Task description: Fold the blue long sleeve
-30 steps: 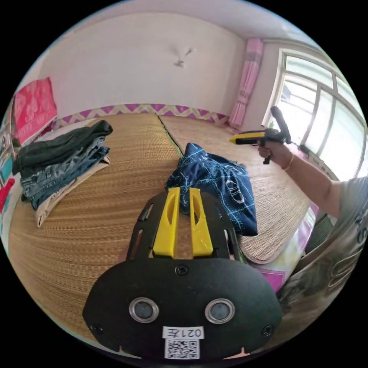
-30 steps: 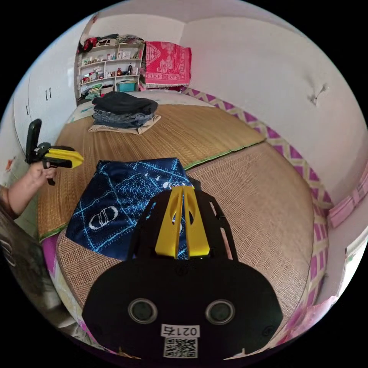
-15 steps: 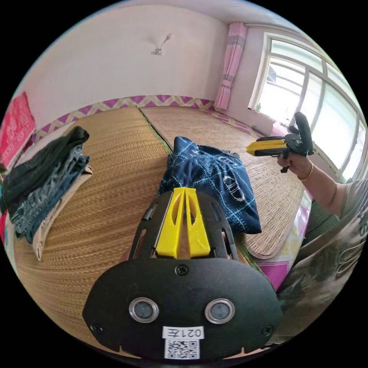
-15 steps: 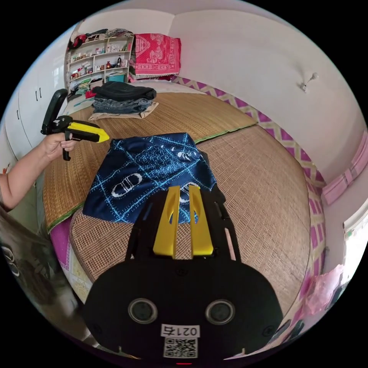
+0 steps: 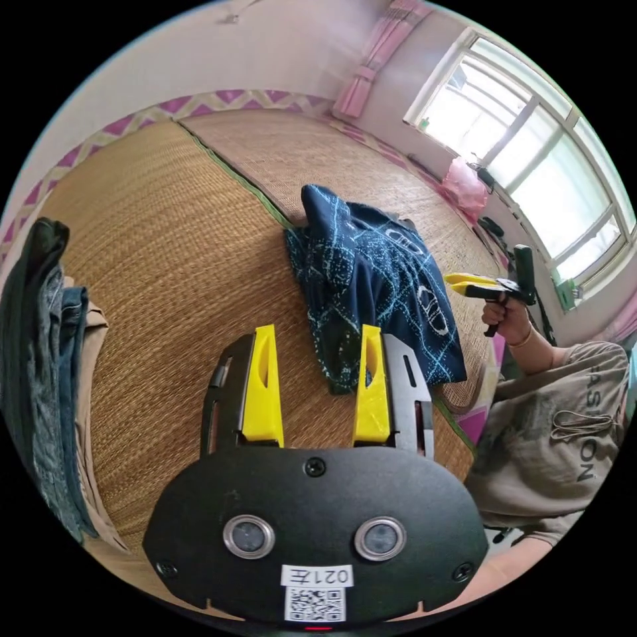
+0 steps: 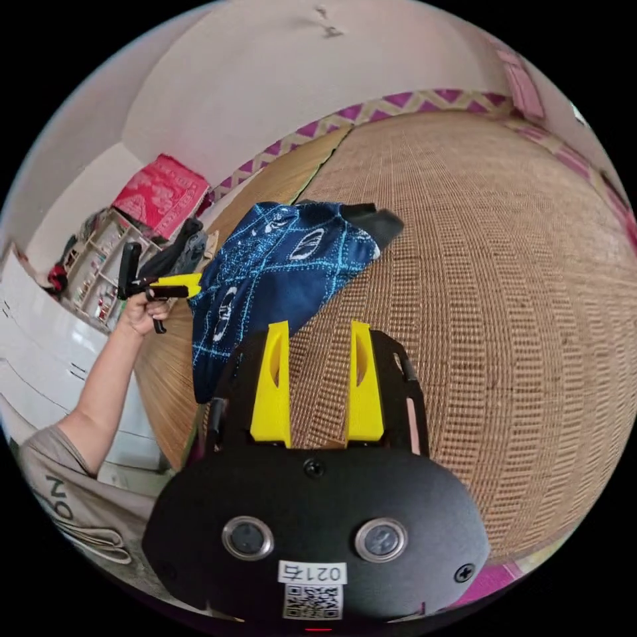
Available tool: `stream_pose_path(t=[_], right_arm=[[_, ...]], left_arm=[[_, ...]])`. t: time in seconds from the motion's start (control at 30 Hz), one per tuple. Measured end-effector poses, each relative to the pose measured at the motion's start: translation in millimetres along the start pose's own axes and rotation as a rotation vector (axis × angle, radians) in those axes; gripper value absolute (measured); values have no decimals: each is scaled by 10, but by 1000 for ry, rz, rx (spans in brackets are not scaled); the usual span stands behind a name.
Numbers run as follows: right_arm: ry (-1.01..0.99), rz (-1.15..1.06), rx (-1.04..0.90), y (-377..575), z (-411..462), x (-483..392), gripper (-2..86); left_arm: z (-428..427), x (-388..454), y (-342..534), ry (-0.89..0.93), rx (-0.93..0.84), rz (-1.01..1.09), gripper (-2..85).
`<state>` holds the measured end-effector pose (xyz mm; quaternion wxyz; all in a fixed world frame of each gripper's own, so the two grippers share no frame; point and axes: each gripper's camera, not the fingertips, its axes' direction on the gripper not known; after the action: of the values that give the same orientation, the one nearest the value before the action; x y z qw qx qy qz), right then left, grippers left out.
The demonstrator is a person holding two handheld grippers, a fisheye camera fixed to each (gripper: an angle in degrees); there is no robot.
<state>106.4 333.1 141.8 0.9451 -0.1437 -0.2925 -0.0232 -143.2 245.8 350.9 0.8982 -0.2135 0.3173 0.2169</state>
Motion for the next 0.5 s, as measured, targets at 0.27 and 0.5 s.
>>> stream_pose_path(t=[0.27,0.5], right_arm=[[-347,345,-9,-260,437,1097,122],[-526,356,-89,-537,587,1553,36]], left_arm=[[-261,-844,-269,203,-8,-146,109],[-594,-813,-531,259,13,-142,16]])
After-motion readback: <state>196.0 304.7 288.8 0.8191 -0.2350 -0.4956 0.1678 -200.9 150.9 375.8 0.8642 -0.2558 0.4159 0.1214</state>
